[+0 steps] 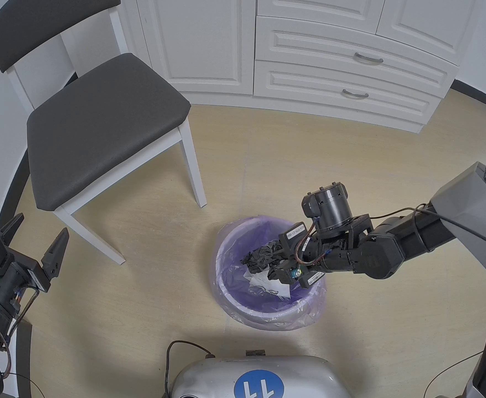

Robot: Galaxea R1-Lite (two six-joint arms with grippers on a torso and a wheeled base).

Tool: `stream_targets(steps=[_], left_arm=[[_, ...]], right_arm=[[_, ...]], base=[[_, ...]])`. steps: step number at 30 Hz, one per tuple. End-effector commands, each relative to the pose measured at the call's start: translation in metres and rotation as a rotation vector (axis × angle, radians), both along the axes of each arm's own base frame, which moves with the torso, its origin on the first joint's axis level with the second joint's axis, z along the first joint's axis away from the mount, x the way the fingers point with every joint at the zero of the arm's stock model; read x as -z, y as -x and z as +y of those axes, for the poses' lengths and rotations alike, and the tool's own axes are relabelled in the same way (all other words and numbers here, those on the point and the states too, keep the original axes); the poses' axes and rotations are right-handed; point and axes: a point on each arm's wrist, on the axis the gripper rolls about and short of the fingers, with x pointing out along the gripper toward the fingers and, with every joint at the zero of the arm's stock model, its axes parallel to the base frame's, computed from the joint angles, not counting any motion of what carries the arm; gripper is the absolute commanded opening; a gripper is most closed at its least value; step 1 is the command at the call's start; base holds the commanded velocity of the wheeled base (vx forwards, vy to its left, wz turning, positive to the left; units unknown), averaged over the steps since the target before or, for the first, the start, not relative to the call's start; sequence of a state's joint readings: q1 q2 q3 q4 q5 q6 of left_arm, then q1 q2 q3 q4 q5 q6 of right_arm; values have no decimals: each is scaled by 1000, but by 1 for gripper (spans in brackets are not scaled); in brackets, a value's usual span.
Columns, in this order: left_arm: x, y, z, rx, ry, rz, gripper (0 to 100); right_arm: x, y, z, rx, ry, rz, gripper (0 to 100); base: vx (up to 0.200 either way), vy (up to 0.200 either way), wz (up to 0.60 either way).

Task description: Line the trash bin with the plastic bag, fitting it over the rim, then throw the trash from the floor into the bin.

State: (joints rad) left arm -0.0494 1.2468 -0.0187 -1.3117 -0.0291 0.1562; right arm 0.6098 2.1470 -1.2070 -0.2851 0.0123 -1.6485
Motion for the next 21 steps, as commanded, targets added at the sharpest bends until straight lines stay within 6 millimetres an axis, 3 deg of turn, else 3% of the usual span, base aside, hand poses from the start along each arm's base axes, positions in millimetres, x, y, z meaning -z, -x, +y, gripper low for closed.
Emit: stream_targets(steps=[1,6,12,21], left_arm=[[2,-1,0,0,-1,10,100],[3,-1,0,0,-1,19,100],[4,-1,0,-2,-4,24,100],[6,-1,0,-4,-15,32,100]], right_arm=[[21,-3,-1,6,33,45,0],[37,-7,-12,32,60,80,0],[41,-13,-15,44,59,75,0],[41,-37,9,28,15,12,0]], base=[[0,0,0],[0,0,0],[0,0,0],[0,0,0]])
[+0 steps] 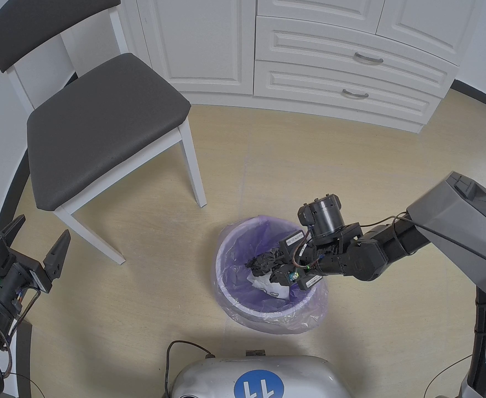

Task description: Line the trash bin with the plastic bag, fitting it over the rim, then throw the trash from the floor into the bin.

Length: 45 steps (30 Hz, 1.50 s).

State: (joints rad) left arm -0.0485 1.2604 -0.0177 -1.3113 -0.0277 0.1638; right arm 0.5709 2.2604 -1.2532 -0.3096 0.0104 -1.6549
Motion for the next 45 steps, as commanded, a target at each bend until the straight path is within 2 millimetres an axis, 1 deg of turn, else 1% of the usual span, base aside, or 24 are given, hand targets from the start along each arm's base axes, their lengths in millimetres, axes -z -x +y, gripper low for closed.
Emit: stream_targets(steps=[1,6,9,14,15,18,20,24,30,31,34,36,38,39,41,45], left_arm=[[4,2,0,-1,-7,16,100],[4,1,0,-1,-7,17,100],[3,1,0,-1,-7,16,100],[3,1,0,-1,-7,11,100],[3,1,0,-1,-7,11,100],[3,1,0,-1,-7,10,100],[2,2,0,-1,-7,8,100],[3,1,0,-1,-5,10,100],[3,1,0,-1,-5,11,100],[3,1,0,-1,-6,14,100],[3,1,0,-1,-6,16,100],[4,1,0,-1,-6,18,100],[4,1,0,0,-6,19,100],[4,1,0,2,-6,21,100],[4,1,0,2,-7,20,100],[5,1,0,-1,-9,23,100]], right_arm=[[7,-16,16,-10,-19,-27,0],[12,-24,26,-18,-30,-41,0],[14,-26,25,-14,-29,-40,0],[20,-18,19,-12,-6,-9,0],[22,-11,15,-14,9,11,0],[28,-7,11,9,40,24,0],[26,-9,12,17,40,15,0],[16,-16,19,16,12,-28,0],[12,-18,19,18,3,-40,0],[11,-17,18,20,4,-35,0],[-2,-9,16,16,2,-38,0],[-9,0,11,15,17,-14,0],[-11,2,8,16,23,-5,0],[-9,6,4,20,33,10,0],[-3,6,1,26,41,21,0],[11,-2,3,31,42,24,0]], base=[[0,0,0],[0,0,0],[0,0,0],[0,0,0],[0,0,0],[0,0,0],[0,0,0],[0,0,0],[0,0,0],[0,0,0],[0,0,0],[0,0,0],[0,0,0],[0,0,0],[0,0,0],[0,0,0]])
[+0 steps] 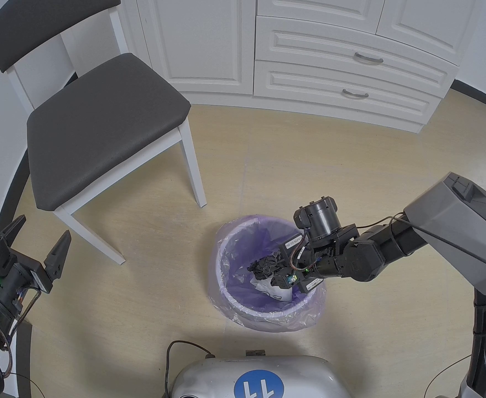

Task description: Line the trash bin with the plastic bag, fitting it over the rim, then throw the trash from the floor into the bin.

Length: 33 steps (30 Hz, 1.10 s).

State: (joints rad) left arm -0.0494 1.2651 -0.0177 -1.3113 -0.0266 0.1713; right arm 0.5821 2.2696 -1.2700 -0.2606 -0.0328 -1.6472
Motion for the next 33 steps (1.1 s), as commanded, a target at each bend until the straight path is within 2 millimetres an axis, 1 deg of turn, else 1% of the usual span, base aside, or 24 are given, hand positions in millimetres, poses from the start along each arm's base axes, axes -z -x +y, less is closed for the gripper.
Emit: stream_targets(steps=[1,5,8,22,23,27,31,33], left_arm=[[4,2,0,-1,-1,19,100],[5,2,0,-1,-2,22,100],[5,2,0,-1,-3,24,100],[5,2,0,-1,0,24,100],[5,2,0,-1,0,24,100],[5,2,0,-1,0,22,100],[5,2,0,1,-2,24,100],[5,2,0,-1,-2,22,100]], right_arm=[[10,-7,2,6,0,-1,0],[22,-21,4,20,1,-4,0],[26,-26,6,29,5,-12,0],[32,-34,11,35,1,-24,0],[31,-34,11,36,0,-27,100],[25,-34,15,28,-12,-43,100],[10,-37,23,19,-48,-91,100],[6,-37,23,19,-53,-97,100]], base=[[0,0,0],[0,0,0],[0,0,0],[0,0,0],[0,0,0],[0,0,0],[0,0,0],[0,0,0]])
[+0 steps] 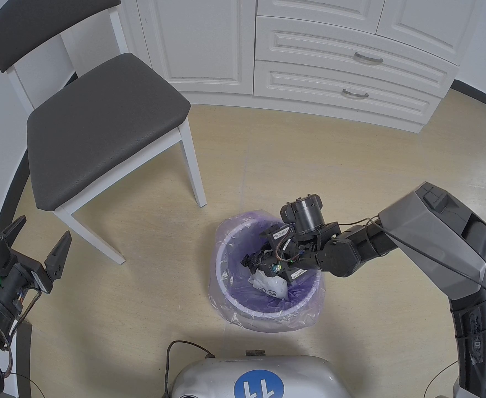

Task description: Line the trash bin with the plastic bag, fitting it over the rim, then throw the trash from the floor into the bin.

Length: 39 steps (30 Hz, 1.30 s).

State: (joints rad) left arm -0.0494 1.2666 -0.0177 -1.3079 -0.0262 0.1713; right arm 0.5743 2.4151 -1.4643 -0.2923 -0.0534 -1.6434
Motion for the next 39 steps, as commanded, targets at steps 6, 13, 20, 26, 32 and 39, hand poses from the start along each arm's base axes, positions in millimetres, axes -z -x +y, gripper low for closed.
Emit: stream_targets(steps=[6,13,20,26,32,39], left_arm=[[4,3,0,1,-4,13,100],[4,3,0,1,-3,16,100],[5,3,-1,12,-1,28,100],[1,6,-1,21,2,-1,100],[-5,18,-1,50,2,-41,100],[-7,24,-17,180,183,-6,100]], right_arm=[[-31,10,-5,-7,-31,-41,100],[-93,20,-6,1,-153,-148,100],[-147,79,-51,154,-375,-86,100],[-143,109,-84,369,-720,-16,100],[-125,119,-97,455,-1080,-24,100],[-96,143,-115,578,-1562,151,100]], base=[[0,0,0],[0,0,0],[0,0,0],[0,0,0],[0,0,0],[0,0,0]])
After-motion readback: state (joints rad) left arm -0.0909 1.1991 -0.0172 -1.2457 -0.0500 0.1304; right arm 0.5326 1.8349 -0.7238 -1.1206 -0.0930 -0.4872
